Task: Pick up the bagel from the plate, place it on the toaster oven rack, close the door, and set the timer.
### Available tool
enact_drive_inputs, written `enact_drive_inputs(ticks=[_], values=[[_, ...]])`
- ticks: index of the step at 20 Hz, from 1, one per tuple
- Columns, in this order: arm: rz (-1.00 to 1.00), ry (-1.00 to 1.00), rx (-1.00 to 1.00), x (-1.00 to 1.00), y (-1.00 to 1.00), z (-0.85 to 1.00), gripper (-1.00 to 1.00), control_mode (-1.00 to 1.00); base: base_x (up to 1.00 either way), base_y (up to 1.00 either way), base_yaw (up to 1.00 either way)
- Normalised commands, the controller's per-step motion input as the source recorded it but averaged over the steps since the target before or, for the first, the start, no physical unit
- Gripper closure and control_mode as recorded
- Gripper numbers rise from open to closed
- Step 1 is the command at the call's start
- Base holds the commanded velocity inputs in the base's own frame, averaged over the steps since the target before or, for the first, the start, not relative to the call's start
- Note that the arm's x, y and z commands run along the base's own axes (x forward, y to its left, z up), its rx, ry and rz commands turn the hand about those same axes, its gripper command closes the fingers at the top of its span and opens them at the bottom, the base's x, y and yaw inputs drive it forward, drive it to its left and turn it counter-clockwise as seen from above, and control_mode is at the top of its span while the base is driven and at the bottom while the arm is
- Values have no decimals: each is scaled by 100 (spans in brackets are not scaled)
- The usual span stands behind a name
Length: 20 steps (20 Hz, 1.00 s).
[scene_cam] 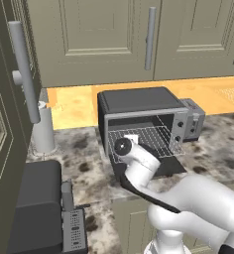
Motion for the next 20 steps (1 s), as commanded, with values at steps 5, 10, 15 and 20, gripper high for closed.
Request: enact_drive_inputs(ticks=[5, 10, 15, 20], values=[[-3, 26, 13, -49, -1, 53, -100, -100, 0, 0, 0], [-14, 7, 11, -3, -26, 71, -100, -100, 0, 0, 0], [-24, 0, 9, 0, -72, 16, -100, -100, 0, 0, 0], [-27, 0, 8, 0, -92, 0, -100, -100, 0, 0, 0]])
